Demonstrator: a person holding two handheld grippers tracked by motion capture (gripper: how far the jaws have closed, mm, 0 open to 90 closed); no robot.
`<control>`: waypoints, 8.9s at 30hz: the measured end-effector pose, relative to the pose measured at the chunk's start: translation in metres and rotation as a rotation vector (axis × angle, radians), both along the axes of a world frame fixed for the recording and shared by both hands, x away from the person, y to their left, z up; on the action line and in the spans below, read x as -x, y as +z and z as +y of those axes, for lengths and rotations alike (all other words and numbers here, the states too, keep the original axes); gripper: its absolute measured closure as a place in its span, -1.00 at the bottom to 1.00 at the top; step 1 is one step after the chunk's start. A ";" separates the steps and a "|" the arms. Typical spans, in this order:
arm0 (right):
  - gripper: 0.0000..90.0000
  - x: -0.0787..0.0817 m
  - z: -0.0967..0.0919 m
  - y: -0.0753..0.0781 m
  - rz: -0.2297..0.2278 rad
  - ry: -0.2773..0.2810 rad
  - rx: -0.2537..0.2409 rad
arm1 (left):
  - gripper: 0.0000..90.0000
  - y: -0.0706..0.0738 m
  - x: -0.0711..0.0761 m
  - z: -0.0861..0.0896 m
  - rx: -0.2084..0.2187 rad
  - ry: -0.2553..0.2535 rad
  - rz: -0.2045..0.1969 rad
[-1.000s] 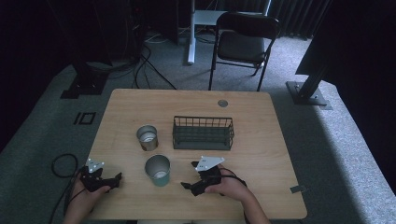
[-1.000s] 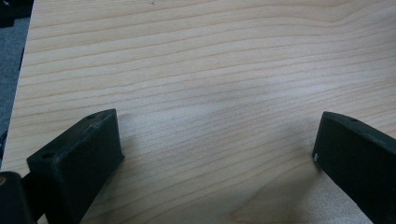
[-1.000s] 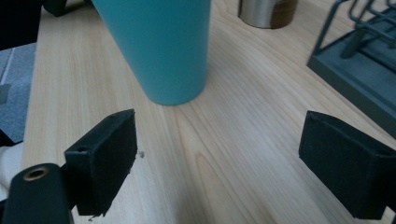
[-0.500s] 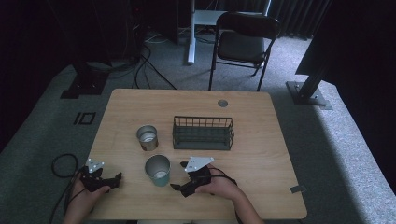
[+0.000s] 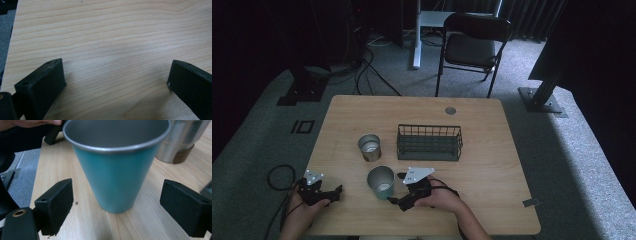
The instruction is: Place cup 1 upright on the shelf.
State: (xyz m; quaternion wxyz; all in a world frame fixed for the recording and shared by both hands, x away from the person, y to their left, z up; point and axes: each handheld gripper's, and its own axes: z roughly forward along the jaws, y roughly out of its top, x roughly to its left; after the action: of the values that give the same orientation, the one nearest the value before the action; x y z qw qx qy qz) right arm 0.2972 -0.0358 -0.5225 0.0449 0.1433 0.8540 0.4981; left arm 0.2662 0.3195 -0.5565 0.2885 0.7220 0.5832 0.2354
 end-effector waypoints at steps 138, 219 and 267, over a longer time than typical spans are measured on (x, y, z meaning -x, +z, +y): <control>-0.72 -0.099 -0.081 0.110 -0.242 -0.766 -0.237 | -0.96 0.000 0.000 0.000 0.000 0.000 0.000; -0.75 -0.102 -0.108 0.044 -0.166 -0.848 -0.132 | -0.96 0.000 0.000 0.000 -0.001 0.000 0.000; -0.75 -0.045 -0.162 0.042 -0.156 -0.751 -0.114 | -0.96 0.000 0.000 0.000 -0.001 -0.001 0.001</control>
State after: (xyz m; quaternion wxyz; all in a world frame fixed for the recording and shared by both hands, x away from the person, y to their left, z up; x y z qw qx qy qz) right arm 0.3424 -0.1980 -0.4807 0.2809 0.4098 0.7071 0.5032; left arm 0.2662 0.3195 -0.5564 0.2881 0.7223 0.5830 0.2353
